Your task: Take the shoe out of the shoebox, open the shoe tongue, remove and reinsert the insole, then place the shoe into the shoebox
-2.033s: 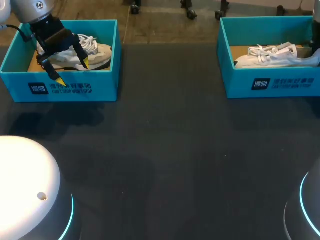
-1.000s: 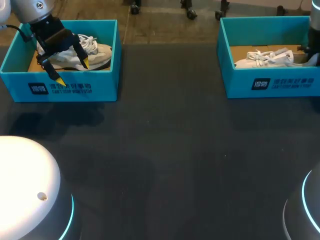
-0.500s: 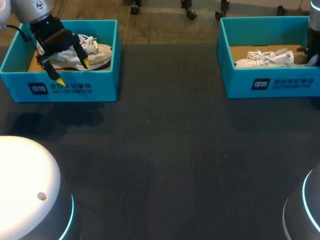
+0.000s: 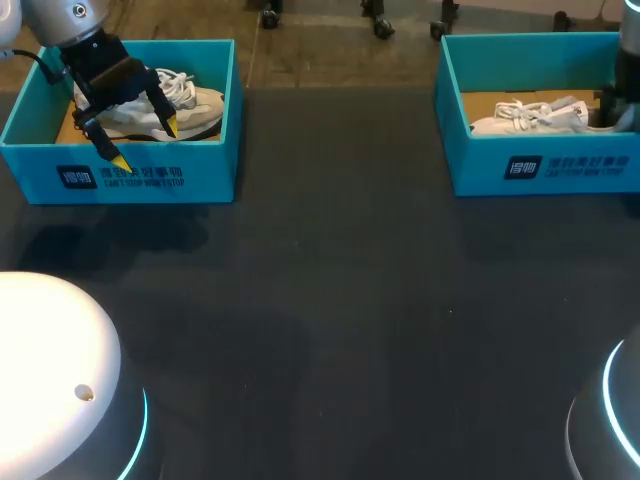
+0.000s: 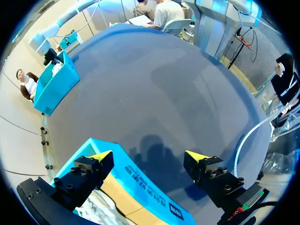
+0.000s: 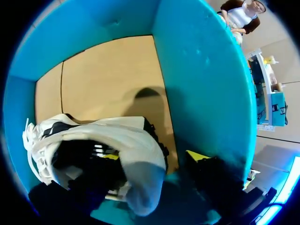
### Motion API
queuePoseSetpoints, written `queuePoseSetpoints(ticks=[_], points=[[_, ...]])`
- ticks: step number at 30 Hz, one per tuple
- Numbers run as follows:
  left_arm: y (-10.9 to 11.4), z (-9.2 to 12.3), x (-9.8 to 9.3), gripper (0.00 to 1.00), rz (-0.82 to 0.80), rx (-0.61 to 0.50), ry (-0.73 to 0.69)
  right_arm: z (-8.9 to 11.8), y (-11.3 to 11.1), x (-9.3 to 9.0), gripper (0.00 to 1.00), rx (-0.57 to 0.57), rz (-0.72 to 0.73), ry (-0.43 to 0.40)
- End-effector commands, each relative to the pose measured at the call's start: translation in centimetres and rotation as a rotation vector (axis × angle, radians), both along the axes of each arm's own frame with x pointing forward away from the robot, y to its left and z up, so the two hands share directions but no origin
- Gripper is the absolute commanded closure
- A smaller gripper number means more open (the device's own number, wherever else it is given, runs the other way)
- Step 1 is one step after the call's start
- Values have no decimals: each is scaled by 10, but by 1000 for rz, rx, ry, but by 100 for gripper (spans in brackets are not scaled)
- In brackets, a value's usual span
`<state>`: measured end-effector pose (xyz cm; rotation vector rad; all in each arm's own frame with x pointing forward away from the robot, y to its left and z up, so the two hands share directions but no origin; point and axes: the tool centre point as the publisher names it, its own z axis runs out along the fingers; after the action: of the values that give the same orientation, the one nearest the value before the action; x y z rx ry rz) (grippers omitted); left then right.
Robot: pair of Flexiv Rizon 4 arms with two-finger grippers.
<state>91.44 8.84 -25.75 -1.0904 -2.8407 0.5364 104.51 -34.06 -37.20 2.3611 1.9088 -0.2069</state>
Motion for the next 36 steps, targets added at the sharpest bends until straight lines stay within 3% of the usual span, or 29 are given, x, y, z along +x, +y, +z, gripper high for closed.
queuePoseSetpoints(ticks=[1, 10, 17, 24, 36], points=[[0, 0, 1, 0, -2, 3, 1, 20, -3, -10, 0, -3, 2, -14], [0, 0, 1, 0, -2, 3, 1, 62, 4, -19, 0, -25, 4, -50], [0, 0, 1, 0, -2, 3, 1, 100, 10, -35, 0, -27, -3, -71], [0, 0, 1, 0, -2, 3, 1, 136, 29, -70, 0, 55, 6, -57], [0, 0, 1, 0, -2, 3, 1, 159, 53, -123, 0, 84, -28, -25]])
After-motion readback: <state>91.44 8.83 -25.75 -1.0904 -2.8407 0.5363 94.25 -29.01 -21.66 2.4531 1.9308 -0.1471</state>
